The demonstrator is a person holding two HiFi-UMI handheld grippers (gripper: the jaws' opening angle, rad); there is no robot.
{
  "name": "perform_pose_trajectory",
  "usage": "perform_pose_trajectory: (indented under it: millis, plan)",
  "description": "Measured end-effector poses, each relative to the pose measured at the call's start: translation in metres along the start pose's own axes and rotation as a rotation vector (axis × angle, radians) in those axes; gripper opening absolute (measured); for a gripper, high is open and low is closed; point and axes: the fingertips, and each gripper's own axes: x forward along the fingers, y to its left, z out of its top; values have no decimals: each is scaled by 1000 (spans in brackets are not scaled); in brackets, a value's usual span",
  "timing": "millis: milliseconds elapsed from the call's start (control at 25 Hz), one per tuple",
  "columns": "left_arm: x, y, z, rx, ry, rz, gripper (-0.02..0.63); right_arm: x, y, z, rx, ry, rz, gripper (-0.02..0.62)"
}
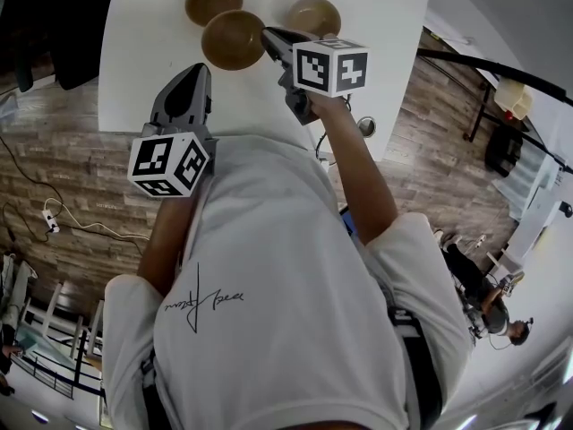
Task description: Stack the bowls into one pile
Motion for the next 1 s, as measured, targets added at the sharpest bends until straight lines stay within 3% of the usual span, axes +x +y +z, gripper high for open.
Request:
perform_pose_trajectory:
  millis: [1000]
  plan:
    - [3, 15, -7, -24, 40, 16, 8, 40, 6, 35, 49, -14, 38, 16]
